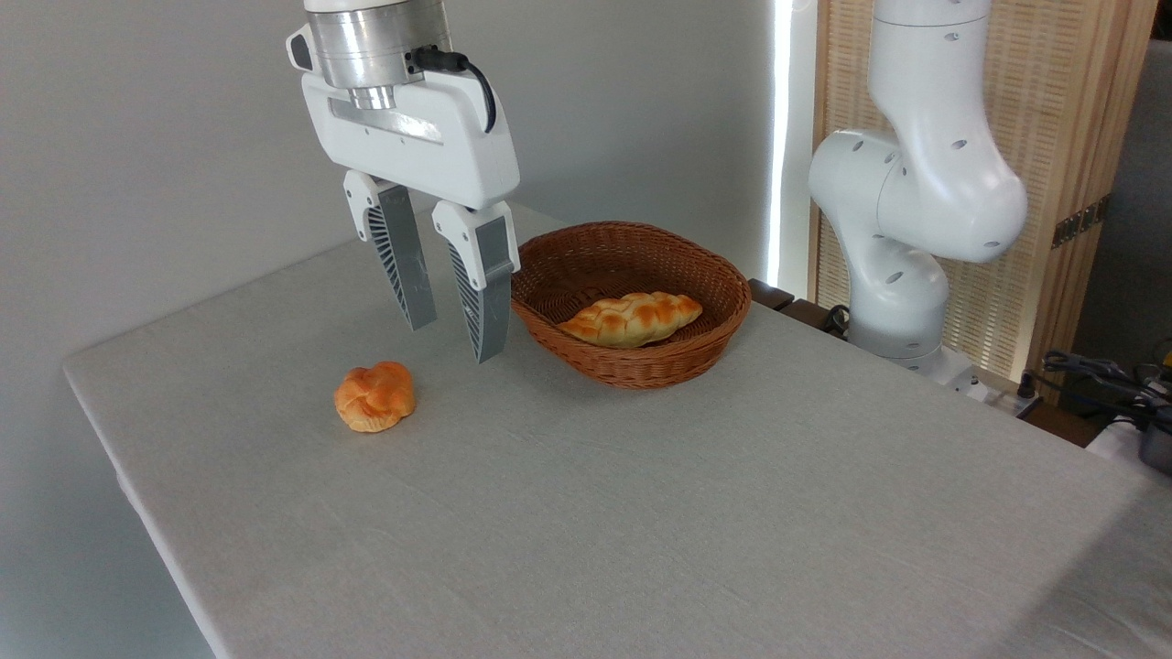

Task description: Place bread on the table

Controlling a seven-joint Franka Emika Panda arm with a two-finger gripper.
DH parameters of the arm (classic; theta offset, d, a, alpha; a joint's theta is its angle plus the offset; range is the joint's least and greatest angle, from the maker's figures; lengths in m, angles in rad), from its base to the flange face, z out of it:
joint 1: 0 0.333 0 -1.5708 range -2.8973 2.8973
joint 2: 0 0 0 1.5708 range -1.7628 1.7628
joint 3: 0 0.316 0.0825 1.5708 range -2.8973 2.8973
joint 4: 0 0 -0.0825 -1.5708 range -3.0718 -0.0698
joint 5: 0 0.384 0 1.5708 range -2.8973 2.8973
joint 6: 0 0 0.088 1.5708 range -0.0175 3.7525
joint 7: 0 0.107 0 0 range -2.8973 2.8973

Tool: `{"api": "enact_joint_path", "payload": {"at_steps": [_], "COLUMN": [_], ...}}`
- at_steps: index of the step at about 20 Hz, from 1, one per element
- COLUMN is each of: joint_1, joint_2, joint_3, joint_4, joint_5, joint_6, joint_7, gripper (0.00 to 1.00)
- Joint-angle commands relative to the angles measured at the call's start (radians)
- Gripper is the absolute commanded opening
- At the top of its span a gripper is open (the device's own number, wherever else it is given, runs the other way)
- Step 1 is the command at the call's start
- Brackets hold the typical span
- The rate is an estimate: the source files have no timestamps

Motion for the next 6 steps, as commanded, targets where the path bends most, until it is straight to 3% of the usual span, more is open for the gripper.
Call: {"api": "enact_joint_path", "payload": {"at_steps": [1,6], "joint_1": [-0.034,-0.035], "joint_2": [0.009,0.009], "joint_3": [0.038,0.039], "joint_4": [0.028,0.026], "joint_5": [0.008,0.005], "joint_6": [-0.030,-0.030], "joint_7": [0.017,0.018], "gripper": [1.00,1.00]}}
